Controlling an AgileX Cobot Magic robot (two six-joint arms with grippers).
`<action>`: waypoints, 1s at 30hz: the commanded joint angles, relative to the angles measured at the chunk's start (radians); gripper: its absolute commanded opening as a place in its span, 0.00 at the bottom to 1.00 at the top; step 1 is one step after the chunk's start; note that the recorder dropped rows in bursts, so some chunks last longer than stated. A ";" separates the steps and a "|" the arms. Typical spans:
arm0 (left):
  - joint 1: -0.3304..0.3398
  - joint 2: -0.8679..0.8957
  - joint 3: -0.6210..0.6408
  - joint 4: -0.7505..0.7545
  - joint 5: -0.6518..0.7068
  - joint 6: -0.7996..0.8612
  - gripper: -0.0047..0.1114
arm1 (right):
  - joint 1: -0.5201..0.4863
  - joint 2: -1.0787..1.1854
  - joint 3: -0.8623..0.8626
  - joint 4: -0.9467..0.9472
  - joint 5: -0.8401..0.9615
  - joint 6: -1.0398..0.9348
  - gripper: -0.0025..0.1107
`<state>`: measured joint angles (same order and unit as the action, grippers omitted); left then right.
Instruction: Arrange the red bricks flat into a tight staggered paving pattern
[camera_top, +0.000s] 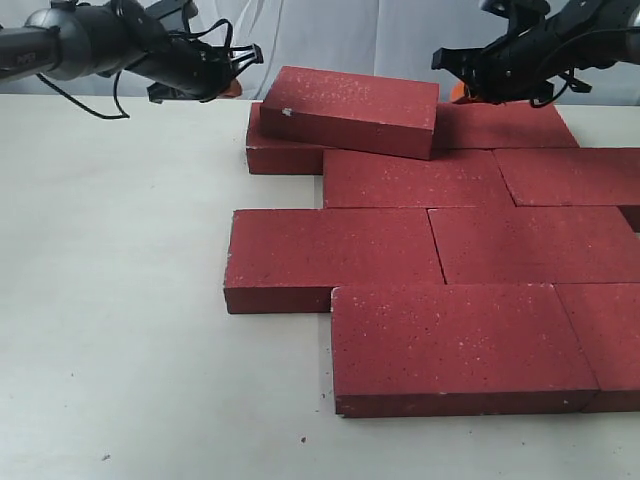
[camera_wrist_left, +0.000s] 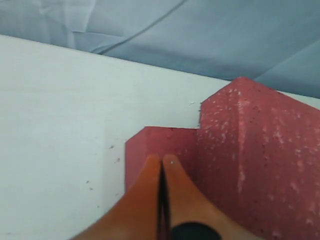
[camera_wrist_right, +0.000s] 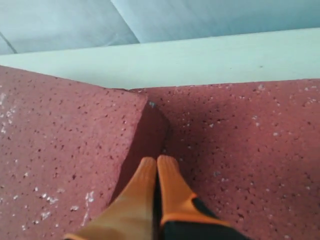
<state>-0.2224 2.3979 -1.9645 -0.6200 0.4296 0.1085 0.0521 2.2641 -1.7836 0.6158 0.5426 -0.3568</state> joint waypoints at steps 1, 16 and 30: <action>0.000 0.035 -0.034 -0.199 0.011 0.142 0.04 | -0.008 0.015 -0.006 -0.018 -0.007 0.020 0.02; 0.002 0.039 -0.048 -0.219 0.134 0.211 0.04 | 0.069 0.045 -0.006 0.122 0.058 -0.035 0.02; 0.094 -0.118 -0.061 -0.059 0.384 0.183 0.04 | 0.130 -0.065 -0.006 0.157 0.183 -0.035 0.02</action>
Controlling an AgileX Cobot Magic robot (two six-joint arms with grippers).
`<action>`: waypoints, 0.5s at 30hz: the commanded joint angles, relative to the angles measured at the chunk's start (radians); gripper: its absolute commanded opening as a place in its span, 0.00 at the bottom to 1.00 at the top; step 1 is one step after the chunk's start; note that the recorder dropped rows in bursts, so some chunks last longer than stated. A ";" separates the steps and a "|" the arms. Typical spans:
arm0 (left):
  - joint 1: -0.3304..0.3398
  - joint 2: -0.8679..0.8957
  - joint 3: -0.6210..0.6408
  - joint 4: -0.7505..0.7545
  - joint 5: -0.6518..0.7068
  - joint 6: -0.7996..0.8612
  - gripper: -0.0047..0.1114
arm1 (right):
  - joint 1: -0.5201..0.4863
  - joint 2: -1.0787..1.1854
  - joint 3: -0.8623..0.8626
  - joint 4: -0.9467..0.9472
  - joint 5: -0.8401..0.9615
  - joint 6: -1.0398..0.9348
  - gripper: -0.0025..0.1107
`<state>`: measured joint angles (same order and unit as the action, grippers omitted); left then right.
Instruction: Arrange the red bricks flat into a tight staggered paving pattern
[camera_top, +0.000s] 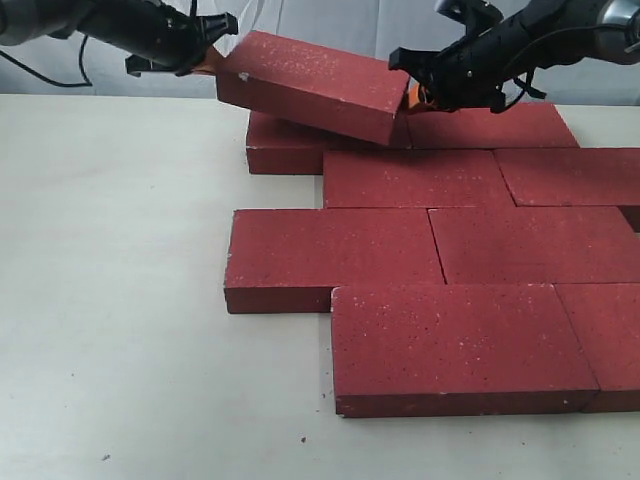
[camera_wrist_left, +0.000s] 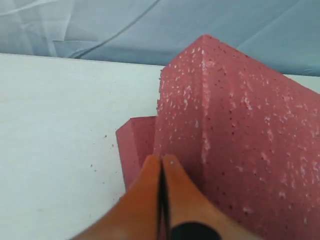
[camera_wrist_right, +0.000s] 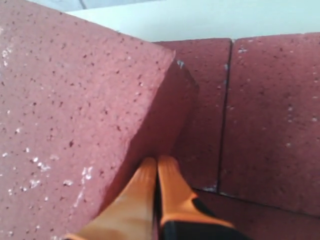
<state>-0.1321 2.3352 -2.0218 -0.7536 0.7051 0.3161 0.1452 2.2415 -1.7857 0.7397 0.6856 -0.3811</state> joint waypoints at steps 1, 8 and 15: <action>0.008 -0.069 -0.004 0.117 0.127 -0.052 0.04 | 0.045 -0.051 -0.004 0.030 0.042 -0.011 0.02; 0.014 -0.175 0.028 0.393 0.194 -0.236 0.04 | 0.130 -0.072 -0.004 0.029 0.042 -0.011 0.02; 0.067 -0.306 0.229 0.404 0.151 -0.238 0.04 | 0.205 -0.072 -0.004 0.033 0.042 -0.011 0.02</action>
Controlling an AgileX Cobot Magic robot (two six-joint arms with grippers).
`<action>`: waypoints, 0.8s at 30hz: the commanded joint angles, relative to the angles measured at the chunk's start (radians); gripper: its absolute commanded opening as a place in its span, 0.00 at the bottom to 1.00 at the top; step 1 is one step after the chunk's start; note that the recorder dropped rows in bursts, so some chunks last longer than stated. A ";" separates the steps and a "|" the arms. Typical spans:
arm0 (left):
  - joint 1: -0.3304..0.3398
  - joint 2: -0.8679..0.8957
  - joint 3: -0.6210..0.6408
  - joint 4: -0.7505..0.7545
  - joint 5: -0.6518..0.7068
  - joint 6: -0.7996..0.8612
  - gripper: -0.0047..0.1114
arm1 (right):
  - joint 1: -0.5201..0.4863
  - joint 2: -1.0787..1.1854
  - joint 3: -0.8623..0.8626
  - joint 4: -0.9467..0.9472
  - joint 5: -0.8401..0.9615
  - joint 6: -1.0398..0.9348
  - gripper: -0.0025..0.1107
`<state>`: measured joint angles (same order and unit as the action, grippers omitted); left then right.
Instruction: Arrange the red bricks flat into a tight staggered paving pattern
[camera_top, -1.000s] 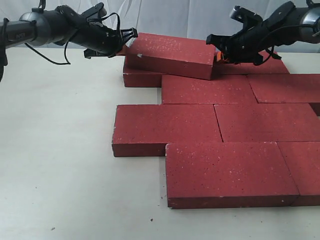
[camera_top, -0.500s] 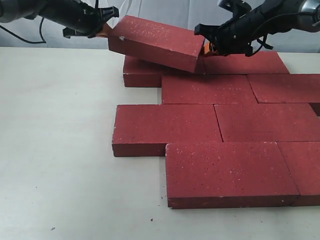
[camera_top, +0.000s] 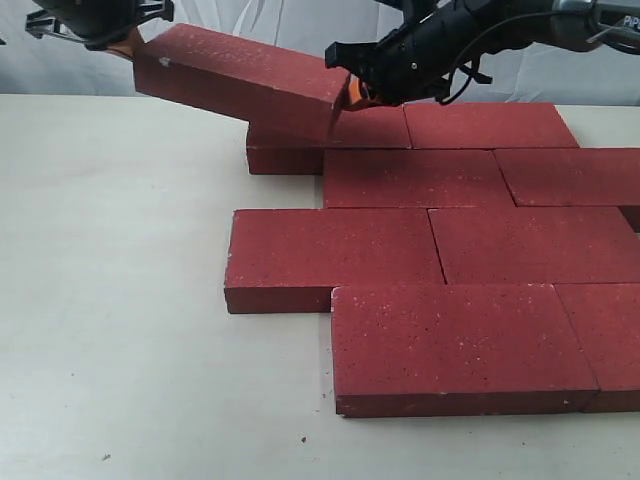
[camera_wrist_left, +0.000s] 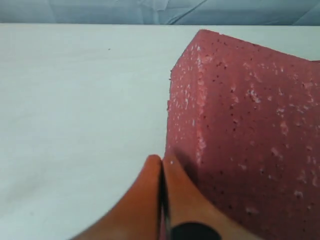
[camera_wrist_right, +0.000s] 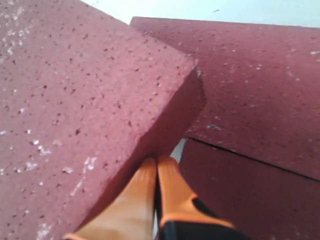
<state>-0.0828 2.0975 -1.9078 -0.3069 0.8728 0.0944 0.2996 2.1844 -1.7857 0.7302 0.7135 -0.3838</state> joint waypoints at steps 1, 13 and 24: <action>0.031 -0.090 0.156 -0.043 -0.036 -0.016 0.04 | 0.059 -0.015 -0.004 0.042 0.012 -0.008 0.02; 0.173 -0.251 0.598 -0.166 -0.268 0.105 0.04 | 0.169 -0.004 -0.004 0.043 -0.048 -0.008 0.02; 0.260 -0.236 0.706 -0.222 -0.400 0.201 0.04 | 0.243 0.096 -0.004 0.067 -0.188 -0.008 0.02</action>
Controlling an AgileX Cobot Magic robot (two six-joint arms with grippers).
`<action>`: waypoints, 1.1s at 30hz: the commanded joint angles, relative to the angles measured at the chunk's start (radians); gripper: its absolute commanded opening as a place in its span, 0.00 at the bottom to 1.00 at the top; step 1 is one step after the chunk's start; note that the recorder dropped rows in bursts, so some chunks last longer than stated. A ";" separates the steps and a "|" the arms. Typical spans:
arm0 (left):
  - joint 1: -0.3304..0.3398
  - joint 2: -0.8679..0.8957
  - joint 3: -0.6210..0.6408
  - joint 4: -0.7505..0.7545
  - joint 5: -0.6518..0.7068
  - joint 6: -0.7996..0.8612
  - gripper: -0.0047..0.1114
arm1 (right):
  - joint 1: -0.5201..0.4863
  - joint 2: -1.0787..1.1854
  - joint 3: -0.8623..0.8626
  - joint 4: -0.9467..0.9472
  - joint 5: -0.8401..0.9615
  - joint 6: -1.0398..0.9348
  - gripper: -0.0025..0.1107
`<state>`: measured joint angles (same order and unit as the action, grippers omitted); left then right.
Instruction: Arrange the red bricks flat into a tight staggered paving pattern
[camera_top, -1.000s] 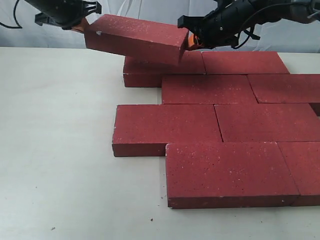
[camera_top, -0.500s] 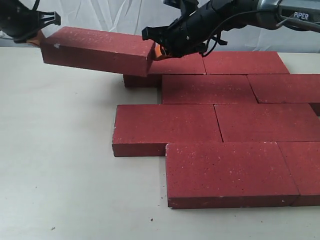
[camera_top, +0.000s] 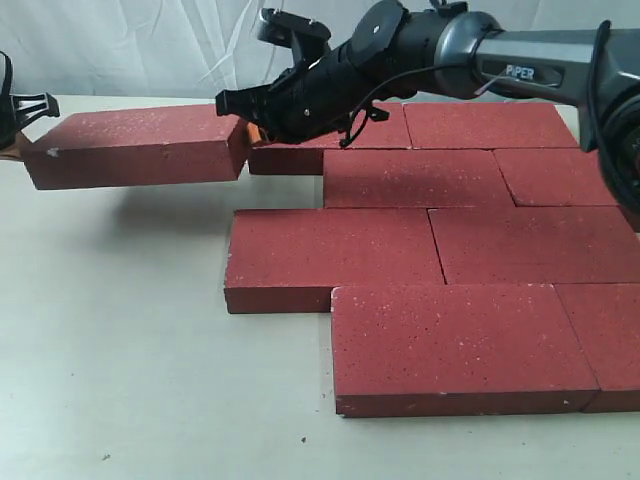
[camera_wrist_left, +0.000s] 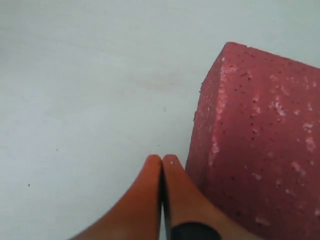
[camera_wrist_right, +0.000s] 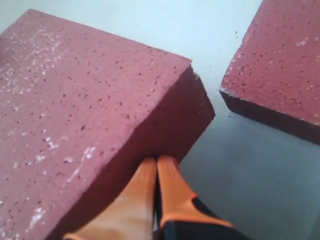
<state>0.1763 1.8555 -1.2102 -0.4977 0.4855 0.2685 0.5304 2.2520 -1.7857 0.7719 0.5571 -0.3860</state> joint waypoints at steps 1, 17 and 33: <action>0.001 0.027 0.008 -0.045 -0.013 0.031 0.04 | 0.012 0.044 -0.004 0.028 -0.043 -0.006 0.02; 0.001 0.156 0.008 -0.071 -0.103 0.031 0.04 | 0.018 0.109 -0.004 0.063 -0.098 -0.006 0.02; 0.057 0.152 0.008 -0.069 -0.099 0.027 0.04 | 0.017 0.103 -0.004 -0.133 -0.101 -0.002 0.02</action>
<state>0.2102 2.0104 -1.2036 -0.5545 0.3825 0.2992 0.5467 2.3656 -1.7857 0.6810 0.4613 -0.3860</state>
